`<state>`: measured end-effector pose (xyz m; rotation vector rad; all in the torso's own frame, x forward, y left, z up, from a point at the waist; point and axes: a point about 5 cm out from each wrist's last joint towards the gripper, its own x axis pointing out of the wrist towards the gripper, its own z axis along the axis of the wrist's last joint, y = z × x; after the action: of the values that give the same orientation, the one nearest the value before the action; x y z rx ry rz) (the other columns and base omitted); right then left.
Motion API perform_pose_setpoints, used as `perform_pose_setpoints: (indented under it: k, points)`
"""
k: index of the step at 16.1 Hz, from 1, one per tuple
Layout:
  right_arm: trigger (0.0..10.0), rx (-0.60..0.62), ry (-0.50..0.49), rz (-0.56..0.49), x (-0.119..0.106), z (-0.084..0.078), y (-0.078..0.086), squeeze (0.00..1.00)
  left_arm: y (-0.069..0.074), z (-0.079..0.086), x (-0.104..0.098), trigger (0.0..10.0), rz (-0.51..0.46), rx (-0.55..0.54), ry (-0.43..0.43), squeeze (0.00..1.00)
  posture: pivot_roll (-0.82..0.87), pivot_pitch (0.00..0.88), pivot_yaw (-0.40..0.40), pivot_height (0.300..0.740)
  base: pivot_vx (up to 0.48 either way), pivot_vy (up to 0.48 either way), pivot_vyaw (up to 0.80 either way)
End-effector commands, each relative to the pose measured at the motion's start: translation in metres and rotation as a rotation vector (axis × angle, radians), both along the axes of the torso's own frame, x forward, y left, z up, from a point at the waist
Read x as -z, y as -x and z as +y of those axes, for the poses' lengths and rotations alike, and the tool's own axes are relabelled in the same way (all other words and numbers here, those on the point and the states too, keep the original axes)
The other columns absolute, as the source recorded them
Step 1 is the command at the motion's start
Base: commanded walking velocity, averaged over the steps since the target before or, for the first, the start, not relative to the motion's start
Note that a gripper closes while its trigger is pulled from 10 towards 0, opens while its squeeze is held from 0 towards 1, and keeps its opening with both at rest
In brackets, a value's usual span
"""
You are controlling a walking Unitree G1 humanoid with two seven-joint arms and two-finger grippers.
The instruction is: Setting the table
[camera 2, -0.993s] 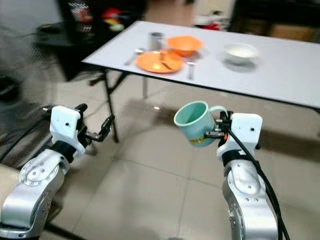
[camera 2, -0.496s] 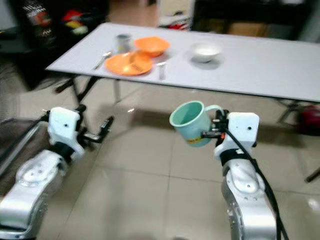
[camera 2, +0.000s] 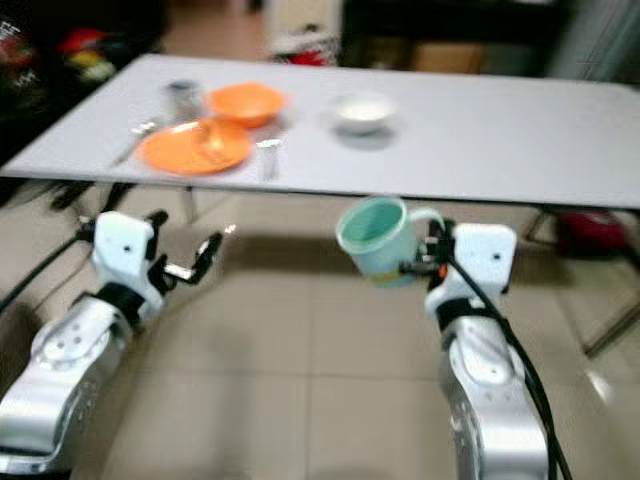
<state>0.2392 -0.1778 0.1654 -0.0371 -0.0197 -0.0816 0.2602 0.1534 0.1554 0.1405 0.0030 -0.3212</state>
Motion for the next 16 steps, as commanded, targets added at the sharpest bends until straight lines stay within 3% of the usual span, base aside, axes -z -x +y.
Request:
perform_pose_setpoints:
  k: [1,2,3,5,10,12,16]
  points:
    - [10.0,0.03,0.009,-0.02,-0.005,-0.009,0.002,0.0,-0.002,-0.01,-0.003,10.0,-0.011,0.035,0.007,0.0,0.03,0.0,0.023,0.74,0.349,0.0,-0.51]
    - [10.0,0.031,-0.108,0.011,-0.002,-0.009,0.0,0.0,-0.002,-0.011,-0.003,10.0,-0.013,0.043,0.01,0.0,0.03,0.0,0.022,0.74,0.356,0.0,0.0]
    - [10.0,0.054,-0.131,0.017,-0.001,-0.013,-0.003,0.0,-0.002,-0.01,-0.003,10.0,-0.013,0.032,0.012,0.0,0.03,0.0,0.022,0.74,0.36,0.0,0.0]
    - [10.0,-0.011,-0.025,0.023,-0.005,-0.012,-0.01,0.0,-0.004,-0.009,-0.002,10.0,-0.012,0.007,0.014,0.0,0.03,0.0,0.025,0.74,0.362,0.0,0.0]
    - [10.0,-0.035,-0.044,0.047,-0.004,-0.007,-0.013,0.0,-0.006,-0.006,-0.006,10.0,-0.035,-0.027,0.021,0.0,0.05,0.0,0.0,0.74,0.369,0.0,0.0]
    - [10.0,-0.014,0.074,0.025,-0.004,-0.009,-0.02,0.0,-0.009,-0.003,-0.006,10.0,-0.045,-0.05,0.019,0.0,0.05,0.0,-0.012,0.74,0.369,0.0,0.0]
    - [10.0,-0.028,0.093,-0.033,-0.011,-0.004,-0.017,0.0,-0.007,-0.004,-0.005,10.0,-0.043,-0.034,0.021,0.0,0.04,0.0,-0.001,0.74,0.373,0.0,0.0]
